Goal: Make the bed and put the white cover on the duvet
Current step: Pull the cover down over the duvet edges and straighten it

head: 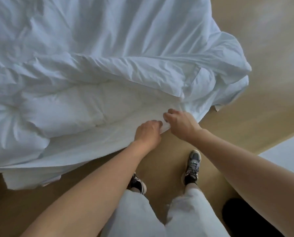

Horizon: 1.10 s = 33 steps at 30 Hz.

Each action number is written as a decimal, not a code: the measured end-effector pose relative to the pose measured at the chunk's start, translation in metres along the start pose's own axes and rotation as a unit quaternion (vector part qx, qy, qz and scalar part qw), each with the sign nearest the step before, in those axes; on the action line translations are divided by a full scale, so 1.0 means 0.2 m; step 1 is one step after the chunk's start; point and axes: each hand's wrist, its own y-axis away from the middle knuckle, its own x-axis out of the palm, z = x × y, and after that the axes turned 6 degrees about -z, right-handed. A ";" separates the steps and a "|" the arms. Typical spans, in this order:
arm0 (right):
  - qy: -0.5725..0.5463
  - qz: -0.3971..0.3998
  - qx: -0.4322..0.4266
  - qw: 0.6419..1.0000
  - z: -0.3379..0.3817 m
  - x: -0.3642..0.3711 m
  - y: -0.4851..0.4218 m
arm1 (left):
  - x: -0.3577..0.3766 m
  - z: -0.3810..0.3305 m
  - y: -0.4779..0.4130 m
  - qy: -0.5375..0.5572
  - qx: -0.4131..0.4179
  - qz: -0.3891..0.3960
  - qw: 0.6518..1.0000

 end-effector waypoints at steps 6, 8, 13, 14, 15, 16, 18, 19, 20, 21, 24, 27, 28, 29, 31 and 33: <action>0.065 -0.069 0.155 0.983 -0.69 0.23 -0.07 | 0.11 -0.05 -0.12 0.067 -0.037 0.049 0.996; 0.046 -0.084 0.184 0.978 -0.95 0.28 -0.13 | 0.11 -0.05 -0.10 0.067 -0.058 0.063 0.994; -0.114 -0.096 0.091 0.985 -1.24 0.29 -0.03 | 0.21 -0.33 -0.22 -0.019 -0.055 0.121 0.991; -0.115 -0.106 0.059 0.986 -1.28 0.29 0.04 | 0.25 -0.39 -0.23 -0.027 -0.063 0.133 0.989; -0.096 -0.108 0.025 0.989 -1.34 0.29 0.12 | 0.29 -0.44 -0.23 -0.030 -0.081 0.141 0.986; -0.065 -0.096 -0.005 0.993 -1.42 0.31 0.20 | 0.33 -0.48 -0.22 -0.025 -0.100 0.144 0.984; 0.011 -0.038 -0.059 0.998 -1.55 0.32 0.31 | 0.39 -0.53 -0.16 -0.014 -0.139 0.133 0.981; 0.050 -0.022 -0.068 0.996 -1.59 0.32 0.32 | 0.41 -0.56 -0.16 -0.018 -0.148 0.133 0.980; 0.089 0.024 -0.061 0.994 -1.59 0.31 0.32 | 0.40 -0.58 -0.17 -0.033 -0.145 0.143 0.978; 0.113 0.076 -0.051 0.989 -1.56 0.30 0.30 | 0.38 -0.62 -0.19 -0.047 -0.131 0.155 0.978; 0.104 0.181 -0.038 0.977 -1.51 0.23 0.23 | 0.24 -0.75 -0.30 -0.011 0.020 0.078 0.997; -0.049 0.009 -0.106 0.993 -1.49 0.06 0.13 | 0.03 -0.87 -0.40 0.019 0.268 -0.208 0.941; -0.077 -0.131 -0.133 0.979 -1.48 0.00 0.08 | -0.04 -0.89 -0.46 -0.003 0.292 -0.270 0.917; -0.066 -0.240 -0.138 0.959 -1.47 -0.07 0.02 | -0.11 -0.90 -0.53 -0.043 0.269 -0.295 0.916; 0.004 -0.256 -0.095 0.962 -1.47 -0.18 -0.12 | -0.21 -0.80 -0.71 -0.148 0.127 -0.200 0.960; 0.056 -0.142 -0.060 0.986 -1.49 -0.23 -0.26 | -0.23 -0.64 -0.85 -0.200 0.009 -0.008 0.980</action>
